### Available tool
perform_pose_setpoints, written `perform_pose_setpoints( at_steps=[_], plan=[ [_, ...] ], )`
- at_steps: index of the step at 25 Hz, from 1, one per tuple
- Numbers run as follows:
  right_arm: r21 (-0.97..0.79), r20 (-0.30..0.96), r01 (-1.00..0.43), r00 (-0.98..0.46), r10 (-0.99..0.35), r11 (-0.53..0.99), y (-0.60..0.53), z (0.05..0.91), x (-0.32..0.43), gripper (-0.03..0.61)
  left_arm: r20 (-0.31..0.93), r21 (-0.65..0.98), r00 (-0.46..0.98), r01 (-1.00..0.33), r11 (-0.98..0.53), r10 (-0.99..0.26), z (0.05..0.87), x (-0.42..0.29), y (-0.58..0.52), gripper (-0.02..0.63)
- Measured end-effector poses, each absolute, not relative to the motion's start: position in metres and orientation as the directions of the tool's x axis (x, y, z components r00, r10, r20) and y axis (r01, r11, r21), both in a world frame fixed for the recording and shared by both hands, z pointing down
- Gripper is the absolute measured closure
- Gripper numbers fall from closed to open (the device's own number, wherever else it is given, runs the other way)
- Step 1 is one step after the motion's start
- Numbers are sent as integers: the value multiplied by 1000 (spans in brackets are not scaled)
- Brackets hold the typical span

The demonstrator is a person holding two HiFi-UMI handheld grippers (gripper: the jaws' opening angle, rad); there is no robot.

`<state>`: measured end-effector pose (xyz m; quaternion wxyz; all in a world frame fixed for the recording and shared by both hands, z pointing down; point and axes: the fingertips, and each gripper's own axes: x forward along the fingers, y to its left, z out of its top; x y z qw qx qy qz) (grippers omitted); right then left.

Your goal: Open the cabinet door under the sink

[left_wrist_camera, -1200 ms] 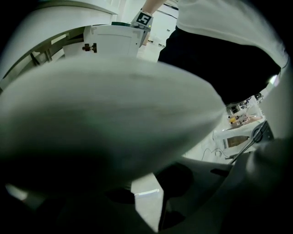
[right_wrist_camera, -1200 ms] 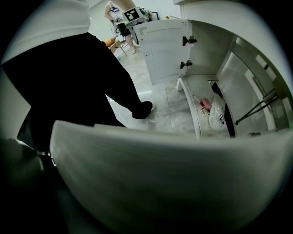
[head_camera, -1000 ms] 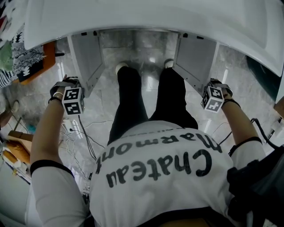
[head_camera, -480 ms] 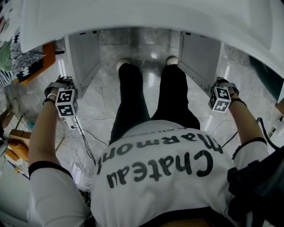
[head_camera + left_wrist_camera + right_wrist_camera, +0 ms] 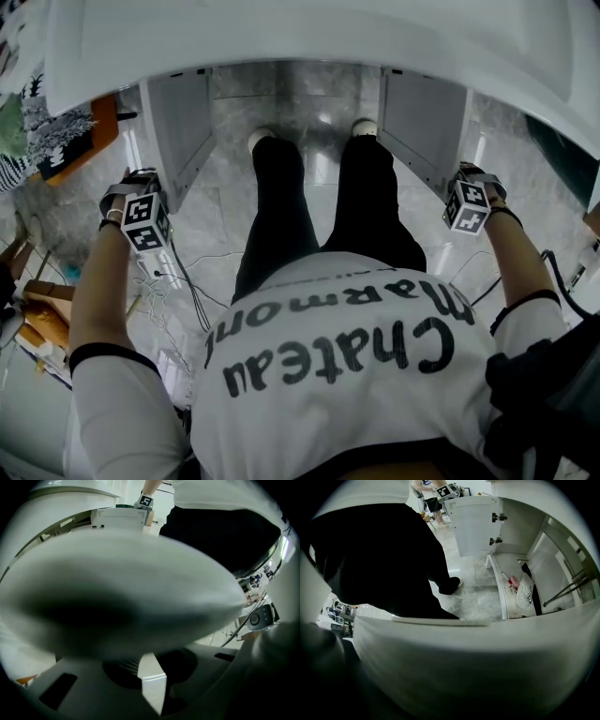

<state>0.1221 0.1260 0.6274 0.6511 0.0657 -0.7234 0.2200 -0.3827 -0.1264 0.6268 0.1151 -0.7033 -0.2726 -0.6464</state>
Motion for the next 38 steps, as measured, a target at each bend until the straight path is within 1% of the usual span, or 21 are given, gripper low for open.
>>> perform_pose_setpoints(
  at_steps=[4,11,16,20,22,27,30,34,38],
  plan=[
    [-232,972,-428,-142,189,874,127,626,124,494,969,190,40,512,-838,244,630,-383,-126,549],
    [-198,980,-473,-102,170,859,119,621,127,492,961,205,50,530,-822,273,631,-380,-124,549],
    [-196,981,-430,-87,176,881,122,622,128,492,970,165,71,503,-848,231,634,-379,-126,551],
    [-199,979,-411,-120,164,890,122,626,126,491,974,149,76,501,-853,215,634,-381,-126,551],
    [-200,978,-419,-134,158,886,120,625,127,485,976,141,80,468,-873,201,634,-380,-127,552],
    [-203,975,-462,-174,136,863,121,626,123,468,983,128,86,330,-935,164,634,-378,-127,551],
    [-201,976,-460,-166,138,865,121,627,124,469,988,119,70,252,-960,141,635,-384,-131,549],
    [-214,976,-469,-149,162,857,126,626,137,435,992,105,58,136,-985,113,632,-390,-135,549],
    [-196,980,-496,-132,150,846,127,617,146,423,994,95,54,85,-992,100,626,-395,-137,549]
  ],
)
